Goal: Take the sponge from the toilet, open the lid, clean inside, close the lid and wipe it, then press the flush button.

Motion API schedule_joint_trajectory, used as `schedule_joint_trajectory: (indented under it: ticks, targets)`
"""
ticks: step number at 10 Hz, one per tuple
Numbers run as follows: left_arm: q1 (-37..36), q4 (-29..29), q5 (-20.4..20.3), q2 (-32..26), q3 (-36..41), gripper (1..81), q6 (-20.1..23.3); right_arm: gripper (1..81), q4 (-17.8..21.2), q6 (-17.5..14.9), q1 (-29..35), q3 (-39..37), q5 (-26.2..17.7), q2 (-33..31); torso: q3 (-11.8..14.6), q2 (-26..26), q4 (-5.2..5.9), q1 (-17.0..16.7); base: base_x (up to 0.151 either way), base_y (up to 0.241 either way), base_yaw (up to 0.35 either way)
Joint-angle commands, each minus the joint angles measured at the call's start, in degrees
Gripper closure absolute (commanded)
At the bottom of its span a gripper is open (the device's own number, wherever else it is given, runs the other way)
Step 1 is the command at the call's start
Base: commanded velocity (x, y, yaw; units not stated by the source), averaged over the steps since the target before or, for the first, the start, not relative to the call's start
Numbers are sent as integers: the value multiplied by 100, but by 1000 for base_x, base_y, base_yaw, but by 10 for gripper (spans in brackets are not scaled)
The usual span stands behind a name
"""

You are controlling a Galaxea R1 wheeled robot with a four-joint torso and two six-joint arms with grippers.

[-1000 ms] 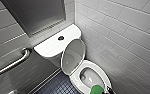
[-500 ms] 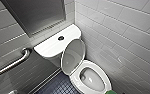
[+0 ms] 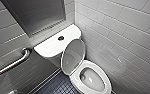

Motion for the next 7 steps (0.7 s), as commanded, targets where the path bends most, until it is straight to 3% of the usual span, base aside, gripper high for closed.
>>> schedule_joint_trajectory:
  ticks: [1, 3, 4, 7]
  targets:
    - [73, 57, 427, -217, 389, 10, -28, 811, -514, -284, -558, 111, -263, -185, 0, 0, 0, -2, 0, 0, 0]
    - [-33, 65, 444, -270, 478, 10, -28, 811, -726, -293, -1023, -151, -132, 148, 2, -2, 0, 0, 0, 0, 0]
    - [-76, 57, 444, -296, 486, 10, -28, 811, -806, -293, -1216, -355, -34, 335, 2, 571, 0, -369, 0, 0, 0]
    - [-164, 65, 453, -375, 566, 10, -28, 811, -946, -293, -1603, -917, 62, 862, 2, 755, 0, -490, 0, 0, 0]
